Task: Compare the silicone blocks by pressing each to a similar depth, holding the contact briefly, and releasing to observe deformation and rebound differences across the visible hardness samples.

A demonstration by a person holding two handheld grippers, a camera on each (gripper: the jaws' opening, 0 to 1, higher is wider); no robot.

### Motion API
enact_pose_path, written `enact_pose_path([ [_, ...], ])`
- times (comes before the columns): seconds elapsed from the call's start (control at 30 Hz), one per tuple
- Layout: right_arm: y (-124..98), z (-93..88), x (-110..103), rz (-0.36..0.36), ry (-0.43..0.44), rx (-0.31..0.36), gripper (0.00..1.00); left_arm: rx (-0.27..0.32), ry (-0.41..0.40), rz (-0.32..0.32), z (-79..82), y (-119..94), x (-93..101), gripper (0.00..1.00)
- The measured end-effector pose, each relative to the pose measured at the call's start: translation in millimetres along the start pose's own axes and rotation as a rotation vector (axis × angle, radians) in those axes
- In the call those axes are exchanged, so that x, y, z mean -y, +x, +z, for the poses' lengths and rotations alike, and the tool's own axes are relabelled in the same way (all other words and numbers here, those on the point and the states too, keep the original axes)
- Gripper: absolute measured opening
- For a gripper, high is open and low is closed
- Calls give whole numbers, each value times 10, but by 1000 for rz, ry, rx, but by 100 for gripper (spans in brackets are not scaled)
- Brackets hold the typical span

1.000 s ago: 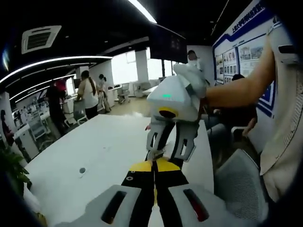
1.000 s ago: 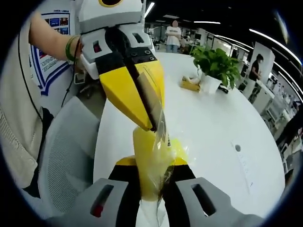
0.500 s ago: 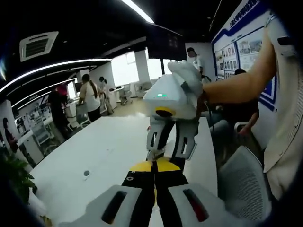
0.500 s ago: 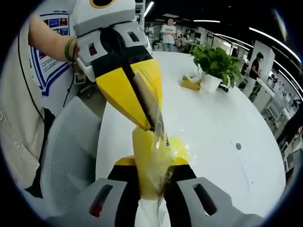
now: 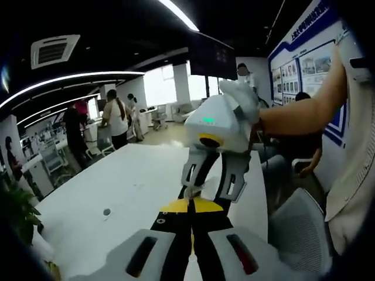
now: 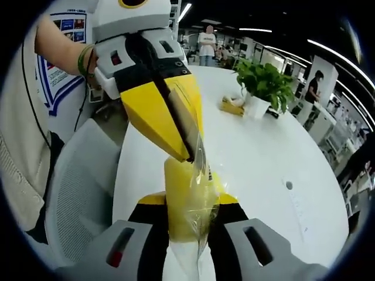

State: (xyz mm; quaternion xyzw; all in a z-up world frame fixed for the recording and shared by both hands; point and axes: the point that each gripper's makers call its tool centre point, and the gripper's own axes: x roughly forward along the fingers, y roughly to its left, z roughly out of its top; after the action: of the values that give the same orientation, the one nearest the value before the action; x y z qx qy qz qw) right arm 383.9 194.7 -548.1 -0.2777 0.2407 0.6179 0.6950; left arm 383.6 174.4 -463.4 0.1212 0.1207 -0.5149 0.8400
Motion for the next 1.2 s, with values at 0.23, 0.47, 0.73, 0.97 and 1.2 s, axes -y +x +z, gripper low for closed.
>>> enact_pose_path([
  [0.23, -3, 34, -5, 17, 12, 20, 23, 4, 3, 2, 41, 1, 60, 0],
  [0.47, 3, 32, -3, 15, -4, 18, 24, 3, 5, 3, 36, -3, 57, 0],
  [0.73, 13, 26, -4, 20, -7, 12, 26, 2, 4, 7, 16, -20, 16, 0],
  [0.97, 21, 18, -8, 24, -22, 6, 27, 1, -2, 2, -1, -32, 13, 0],
  [1.2, 42, 30, -1, 26, -40, 10, 27, -4, -3, 6, -15, -54, -17, 0],
])
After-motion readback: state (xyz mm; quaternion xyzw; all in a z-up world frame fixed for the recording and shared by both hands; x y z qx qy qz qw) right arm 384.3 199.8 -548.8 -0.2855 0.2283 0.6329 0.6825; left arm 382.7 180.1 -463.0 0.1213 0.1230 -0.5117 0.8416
